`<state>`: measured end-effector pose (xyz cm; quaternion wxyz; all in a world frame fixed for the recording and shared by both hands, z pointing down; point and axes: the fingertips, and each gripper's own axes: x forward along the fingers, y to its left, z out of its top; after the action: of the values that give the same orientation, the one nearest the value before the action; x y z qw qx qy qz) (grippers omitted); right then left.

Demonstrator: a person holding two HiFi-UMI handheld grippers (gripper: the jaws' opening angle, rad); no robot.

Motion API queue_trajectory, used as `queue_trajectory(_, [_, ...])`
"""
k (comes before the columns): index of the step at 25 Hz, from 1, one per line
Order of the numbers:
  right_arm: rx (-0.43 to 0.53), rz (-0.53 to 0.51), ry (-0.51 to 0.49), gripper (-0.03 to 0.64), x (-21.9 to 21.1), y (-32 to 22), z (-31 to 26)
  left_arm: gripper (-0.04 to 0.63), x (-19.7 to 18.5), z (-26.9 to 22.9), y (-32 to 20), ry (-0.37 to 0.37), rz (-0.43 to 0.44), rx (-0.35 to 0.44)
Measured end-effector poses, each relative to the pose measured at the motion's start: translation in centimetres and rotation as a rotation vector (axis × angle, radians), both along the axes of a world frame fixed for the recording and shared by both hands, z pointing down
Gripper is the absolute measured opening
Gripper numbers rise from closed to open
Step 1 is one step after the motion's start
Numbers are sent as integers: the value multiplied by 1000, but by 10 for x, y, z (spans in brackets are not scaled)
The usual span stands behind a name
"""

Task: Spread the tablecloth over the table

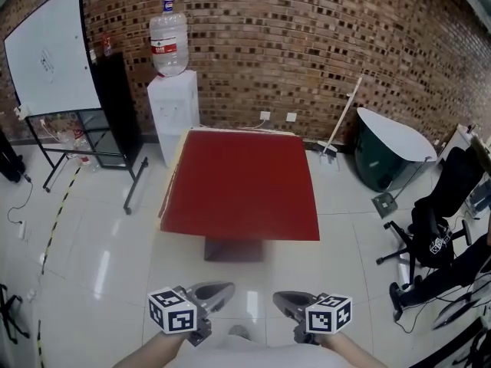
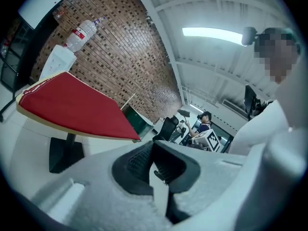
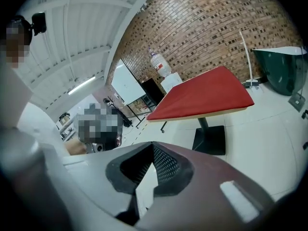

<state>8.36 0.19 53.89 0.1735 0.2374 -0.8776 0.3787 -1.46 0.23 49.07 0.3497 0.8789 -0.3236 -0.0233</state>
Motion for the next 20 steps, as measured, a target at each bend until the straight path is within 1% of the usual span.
queue_trajectory(2, [4, -13, -6, 2, -9, 17, 0, 2, -3, 7, 22, -10, 9, -10])
queue_trajectory(5, [4, -25, -29, 2, -26, 56, -1, 2, -9, 17, 67, 4, 15, -36])
queue_trajectory(7, [15, -36, -40, 2, -37, 90, -7, 2, -13, 19, 103, 10, 14, -47])
queue_trajectory(10, [33, -53, -57, 2, -45, 150, -18, 2, -20, 15, 162, -21, 18, -49])
queue_trajectory(13, [62, -50, -68, 2, -52, 202, -32, 2, -33, -2, 215, -53, 43, -24])
queue_trajectory(16, [76, -7, -86, 2, -61, 245, -41, 2, -48, -22, 262, -80, 61, 13])
queue_trajectory(18, [70, 8, -99, 2, -65, 273, -47, 2, -51, -30, 290, -97, 63, 25])
queue_trajectory(20, [67, 10, -118, 2, -65, 297, -57, 2, -47, -36, 314, -97, 67, 28])
